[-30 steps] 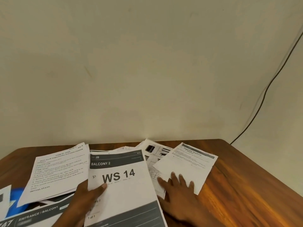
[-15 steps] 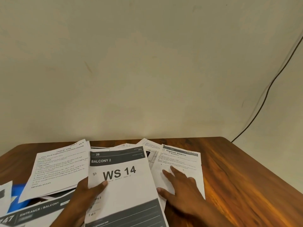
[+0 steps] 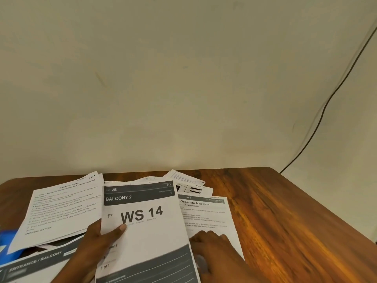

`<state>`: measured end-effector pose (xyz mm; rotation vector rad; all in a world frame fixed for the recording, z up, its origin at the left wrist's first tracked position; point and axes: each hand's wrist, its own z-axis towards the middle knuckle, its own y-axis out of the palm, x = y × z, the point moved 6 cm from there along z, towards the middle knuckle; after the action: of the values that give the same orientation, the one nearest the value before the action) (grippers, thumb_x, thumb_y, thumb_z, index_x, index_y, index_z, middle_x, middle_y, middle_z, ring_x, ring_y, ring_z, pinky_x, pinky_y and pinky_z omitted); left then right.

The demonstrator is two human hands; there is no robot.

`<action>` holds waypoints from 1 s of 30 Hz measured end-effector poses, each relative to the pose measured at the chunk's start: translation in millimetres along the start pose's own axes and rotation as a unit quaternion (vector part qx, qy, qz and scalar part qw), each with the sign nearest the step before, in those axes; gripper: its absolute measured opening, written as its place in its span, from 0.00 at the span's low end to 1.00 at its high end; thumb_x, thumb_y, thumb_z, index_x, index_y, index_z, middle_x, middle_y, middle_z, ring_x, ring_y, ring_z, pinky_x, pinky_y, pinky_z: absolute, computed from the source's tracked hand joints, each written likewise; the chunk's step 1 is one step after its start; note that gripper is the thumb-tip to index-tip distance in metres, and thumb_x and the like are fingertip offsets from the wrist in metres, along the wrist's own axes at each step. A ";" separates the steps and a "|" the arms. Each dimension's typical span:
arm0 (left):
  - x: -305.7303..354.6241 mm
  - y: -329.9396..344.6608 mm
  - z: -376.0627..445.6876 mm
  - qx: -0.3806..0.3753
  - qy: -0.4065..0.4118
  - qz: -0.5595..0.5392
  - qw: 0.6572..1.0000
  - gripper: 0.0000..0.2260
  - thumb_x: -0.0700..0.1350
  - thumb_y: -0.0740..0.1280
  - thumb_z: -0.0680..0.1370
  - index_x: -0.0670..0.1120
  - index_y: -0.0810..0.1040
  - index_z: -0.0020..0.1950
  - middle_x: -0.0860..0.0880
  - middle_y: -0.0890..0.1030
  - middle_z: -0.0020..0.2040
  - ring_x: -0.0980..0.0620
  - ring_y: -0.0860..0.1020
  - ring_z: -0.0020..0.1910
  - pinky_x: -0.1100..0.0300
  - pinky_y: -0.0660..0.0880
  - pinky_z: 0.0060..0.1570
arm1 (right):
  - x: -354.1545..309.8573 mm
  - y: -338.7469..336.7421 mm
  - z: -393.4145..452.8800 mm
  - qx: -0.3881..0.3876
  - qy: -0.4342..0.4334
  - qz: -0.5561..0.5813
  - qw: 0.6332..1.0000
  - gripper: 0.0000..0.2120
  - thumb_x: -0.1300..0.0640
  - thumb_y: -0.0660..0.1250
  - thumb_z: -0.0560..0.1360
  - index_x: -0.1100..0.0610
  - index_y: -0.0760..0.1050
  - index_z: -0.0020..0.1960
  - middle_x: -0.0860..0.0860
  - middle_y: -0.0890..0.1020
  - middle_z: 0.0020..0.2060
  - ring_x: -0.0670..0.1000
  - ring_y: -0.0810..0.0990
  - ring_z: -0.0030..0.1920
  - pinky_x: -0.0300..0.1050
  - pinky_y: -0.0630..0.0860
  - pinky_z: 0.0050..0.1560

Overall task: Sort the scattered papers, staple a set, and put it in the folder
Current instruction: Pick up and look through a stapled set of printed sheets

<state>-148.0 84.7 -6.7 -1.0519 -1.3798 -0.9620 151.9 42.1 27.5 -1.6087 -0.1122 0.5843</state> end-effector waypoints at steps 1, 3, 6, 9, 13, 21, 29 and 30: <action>0.2 -0.6 0.4 0.003 0.004 0.002 1.000 0.08 0.38 0.73 0.78 0.44 0.83 0.57 0.43 0.89 0.46 0.35 0.87 0.46 0.36 0.81 0.55 | 2.8 -7.4 -0.5 0.017 0.006 0.046 0.999 0.21 0.38 0.63 0.81 0.41 0.74 0.71 0.39 0.74 0.68 0.44 0.70 0.68 0.49 0.66 0.70; 0.3 -0.7 1.2 0.003 0.010 0.007 1.000 0.08 0.38 0.73 0.78 0.44 0.83 0.57 0.44 0.89 0.46 0.36 0.87 0.46 0.37 0.81 0.54 | 17.1 -17.3 5.4 0.080 0.029 0.053 0.995 0.26 0.30 0.60 0.79 0.40 0.72 0.73 0.38 0.72 0.71 0.42 0.68 0.72 0.50 0.65 0.74; -1.3 -0.6 2.9 0.006 0.018 0.011 1.000 0.09 0.37 0.74 0.77 0.43 0.83 0.57 0.44 0.89 0.45 0.36 0.87 0.45 0.37 0.81 0.54 | 33.5 -7.1 16.5 0.045 0.084 0.006 0.995 0.40 0.23 0.49 0.76 0.41 0.56 0.83 0.41 0.53 0.83 0.48 0.53 0.83 0.53 0.50 0.82; -2.6 0.5 3.0 0.002 0.019 0.009 1.000 0.09 0.35 0.74 0.77 0.42 0.83 0.57 0.44 0.89 0.46 0.36 0.87 0.45 0.36 0.81 0.54 | 32.6 7.1 19.3 -0.005 0.089 -0.022 0.996 0.44 0.23 0.40 0.74 0.43 0.47 0.84 0.45 0.45 0.85 0.50 0.44 0.84 0.56 0.40 0.82; -3.1 1.0 3.2 0.001 0.018 0.017 1.000 0.09 0.35 0.74 0.77 0.43 0.83 0.55 0.45 0.89 0.44 0.37 0.87 0.44 0.39 0.82 0.51 | 23.5 8.2 15.8 -0.005 0.079 -0.060 0.995 0.39 0.25 0.48 0.78 0.42 0.53 0.83 0.48 0.54 0.84 0.53 0.54 0.83 0.57 0.48 0.81; 0.7 2.9 0.1 -0.007 0.024 0.008 1.000 0.09 0.34 0.74 0.76 0.43 0.83 0.55 0.45 0.89 0.43 0.38 0.87 0.43 0.47 0.81 0.44 | 16.7 -3.3 16.3 0.051 0.052 -0.071 0.995 0.30 0.31 0.58 0.78 0.41 0.67 0.76 0.45 0.72 0.69 0.50 0.70 0.68 0.52 0.65 0.68; -1.1 1.5 0.7 -0.008 0.018 -0.004 1.000 0.10 0.34 0.74 0.75 0.42 0.84 0.55 0.42 0.89 0.47 0.35 0.86 0.46 0.42 0.81 0.50 | 26.1 7.7 20.6 -0.026 0.074 -0.033 0.996 0.47 0.23 0.36 0.67 0.39 0.40 0.83 0.45 0.42 0.84 0.51 0.40 0.84 0.63 0.36 0.80; -0.5 2.0 0.7 -0.007 0.020 -0.001 1.000 0.10 0.34 0.74 0.75 0.42 0.84 0.55 0.42 0.89 0.47 0.36 0.86 0.46 0.44 0.81 0.48 | 25.8 7.1 19.4 -0.025 0.071 -0.042 0.996 0.46 0.23 0.38 0.69 0.39 0.41 0.83 0.46 0.43 0.85 0.51 0.41 0.84 0.63 0.37 0.80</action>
<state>-146.2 85.9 -7.3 -1.0374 -1.3425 -0.9907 164.0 69.1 12.7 -1.6804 -0.0878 0.4033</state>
